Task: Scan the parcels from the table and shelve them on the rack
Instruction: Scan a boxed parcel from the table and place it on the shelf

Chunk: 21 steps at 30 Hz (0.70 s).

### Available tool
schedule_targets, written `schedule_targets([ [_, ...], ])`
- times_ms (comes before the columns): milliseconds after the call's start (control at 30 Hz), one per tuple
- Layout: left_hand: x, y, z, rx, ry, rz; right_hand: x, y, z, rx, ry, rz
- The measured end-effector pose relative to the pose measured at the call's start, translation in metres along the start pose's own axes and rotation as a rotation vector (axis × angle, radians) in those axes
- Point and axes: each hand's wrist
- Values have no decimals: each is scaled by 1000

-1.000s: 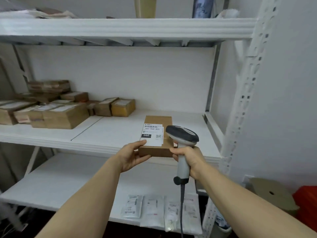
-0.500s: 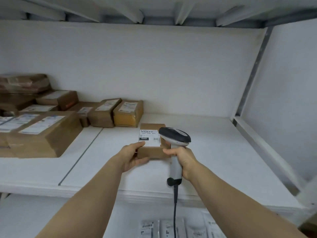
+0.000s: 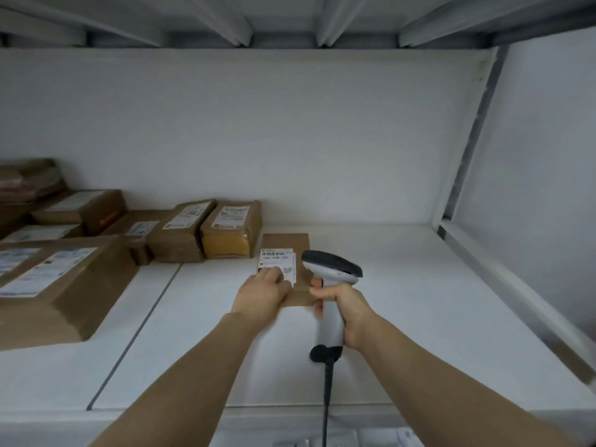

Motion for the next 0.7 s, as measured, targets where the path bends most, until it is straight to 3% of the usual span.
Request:
schedule_targets([
  [133, -16, 3, -5, 89, -100, -97, -2, -4, -3, -4, 12, 8],
  [400, -39, 14, -24, -68, -216, -231, 1, -12, -4, -62, 4, 17],
  [533, -50, 12, -20, 217, -343, -404, 7, -15, -4, -113, -5, -2],
  [700, -54, 5, 13, 275, -416, -198, 26, -34, -6, -89, -24, -44],
])
Point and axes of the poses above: each hand's wrist, its own x-axis away from the middle knuckle, its own y-axis out of the palm, z = x × y, and after that the axes turned 9 degrees about y, right-handed
